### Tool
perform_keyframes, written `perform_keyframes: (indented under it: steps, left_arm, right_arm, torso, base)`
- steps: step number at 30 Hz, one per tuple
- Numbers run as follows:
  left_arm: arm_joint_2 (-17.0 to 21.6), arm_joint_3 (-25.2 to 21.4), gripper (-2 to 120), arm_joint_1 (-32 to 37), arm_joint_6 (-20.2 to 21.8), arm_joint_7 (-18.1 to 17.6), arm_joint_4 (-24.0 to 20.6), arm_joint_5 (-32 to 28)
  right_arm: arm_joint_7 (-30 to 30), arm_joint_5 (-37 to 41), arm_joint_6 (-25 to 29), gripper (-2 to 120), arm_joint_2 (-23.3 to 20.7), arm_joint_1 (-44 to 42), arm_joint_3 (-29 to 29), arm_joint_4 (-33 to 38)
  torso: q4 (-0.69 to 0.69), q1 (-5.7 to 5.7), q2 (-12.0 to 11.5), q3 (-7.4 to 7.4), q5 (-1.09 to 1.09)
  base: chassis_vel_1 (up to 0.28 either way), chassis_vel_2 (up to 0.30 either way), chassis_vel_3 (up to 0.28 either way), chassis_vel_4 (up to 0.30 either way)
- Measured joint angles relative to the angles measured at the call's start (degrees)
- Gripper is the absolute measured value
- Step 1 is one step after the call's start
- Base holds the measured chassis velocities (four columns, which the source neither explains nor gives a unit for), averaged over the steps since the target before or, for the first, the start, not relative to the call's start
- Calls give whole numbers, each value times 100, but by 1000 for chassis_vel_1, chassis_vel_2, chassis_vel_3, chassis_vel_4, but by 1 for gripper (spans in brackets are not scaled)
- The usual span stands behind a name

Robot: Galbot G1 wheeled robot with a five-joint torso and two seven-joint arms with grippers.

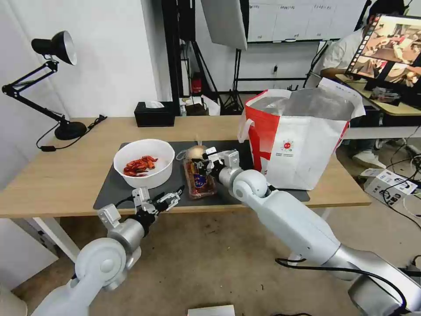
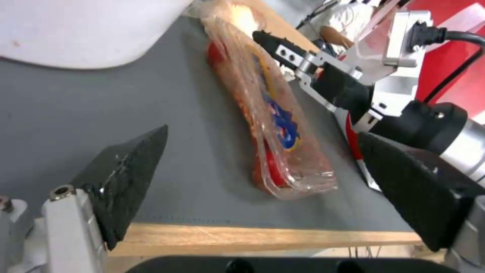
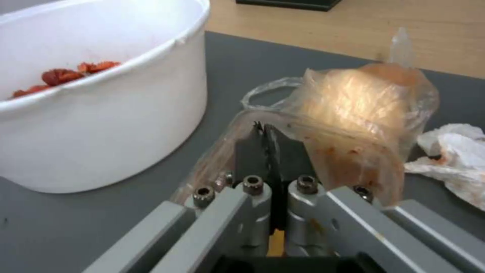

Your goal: Pick up the trash from the table and place it into the takeout bag.

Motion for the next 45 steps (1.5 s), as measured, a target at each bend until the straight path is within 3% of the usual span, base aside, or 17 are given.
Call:
perform_keyframes:
  steps: [10,28,45]
  left_arm:
    - [14,43,100,-251,149,120,236,-257]
    - [-210,555,100,-892,312,158,688,-697]
    - [-346,784,100,-1204,554,-59,977,-912]
  right_arm:
    - [-86,0,-30,0,100,179,-142,-275]
    - [-76,1,-50,0,56,144,-93,-242]
    - [-41,1,-58,0,25,87,-62,-136]
  torso:
    - [1,0,0,0,0]
    - [0,0,0,0,0]
    - [0,0,0,0,0]
  base:
    - [0,0,0,0]
    - [0,0,0,0]
    - [0,0,0,0]
